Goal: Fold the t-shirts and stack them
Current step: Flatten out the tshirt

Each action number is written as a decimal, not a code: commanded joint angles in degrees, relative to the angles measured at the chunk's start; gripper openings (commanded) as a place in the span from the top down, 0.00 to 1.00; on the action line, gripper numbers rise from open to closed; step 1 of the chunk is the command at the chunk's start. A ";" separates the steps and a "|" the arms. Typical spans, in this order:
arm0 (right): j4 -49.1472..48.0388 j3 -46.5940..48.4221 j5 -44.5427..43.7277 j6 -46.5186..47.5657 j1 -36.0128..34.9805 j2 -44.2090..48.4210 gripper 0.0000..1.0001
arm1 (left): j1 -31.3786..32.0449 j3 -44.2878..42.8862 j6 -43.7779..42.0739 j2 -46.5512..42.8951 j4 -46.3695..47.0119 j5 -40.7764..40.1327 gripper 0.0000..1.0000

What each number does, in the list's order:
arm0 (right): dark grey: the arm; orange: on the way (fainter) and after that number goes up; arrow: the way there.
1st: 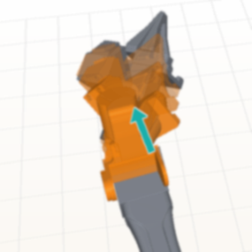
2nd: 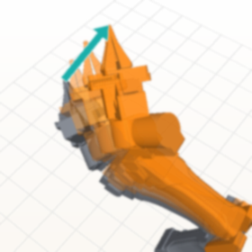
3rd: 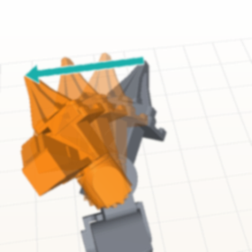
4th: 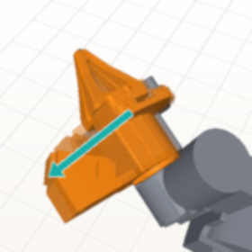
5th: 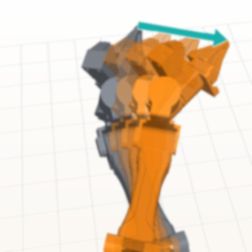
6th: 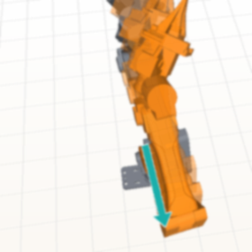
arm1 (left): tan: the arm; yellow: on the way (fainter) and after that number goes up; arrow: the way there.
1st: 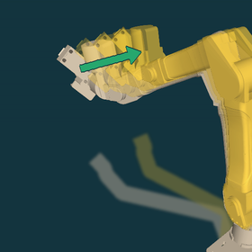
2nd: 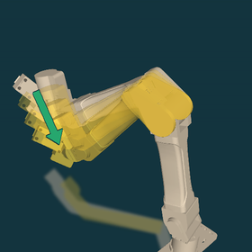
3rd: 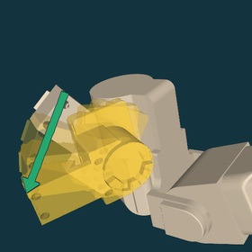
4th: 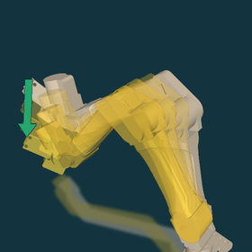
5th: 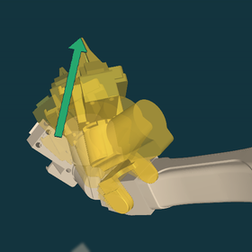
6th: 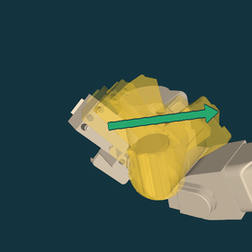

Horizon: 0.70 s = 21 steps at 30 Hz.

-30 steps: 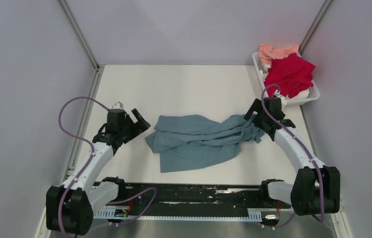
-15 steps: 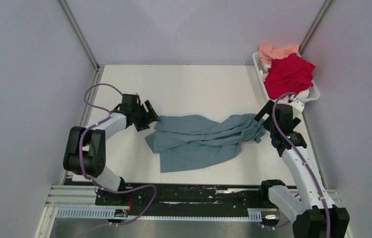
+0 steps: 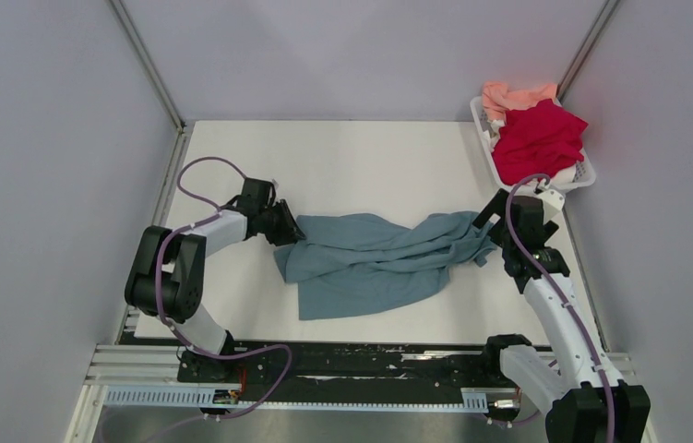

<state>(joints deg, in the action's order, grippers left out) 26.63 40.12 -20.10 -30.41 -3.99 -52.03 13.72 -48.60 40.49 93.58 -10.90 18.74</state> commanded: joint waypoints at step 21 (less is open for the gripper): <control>-16.08 4.76 16.45 8.08 -1.82 -18.84 0.03 | 0.60 7.47 -1.79 -21.66 1.36 -18.02 1.00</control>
<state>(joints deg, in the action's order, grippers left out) 16.38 40.23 -6.63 -24.73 -4.43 -65.41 14.17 -41.98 39.94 75.46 -11.53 4.43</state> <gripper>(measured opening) 0.978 0.010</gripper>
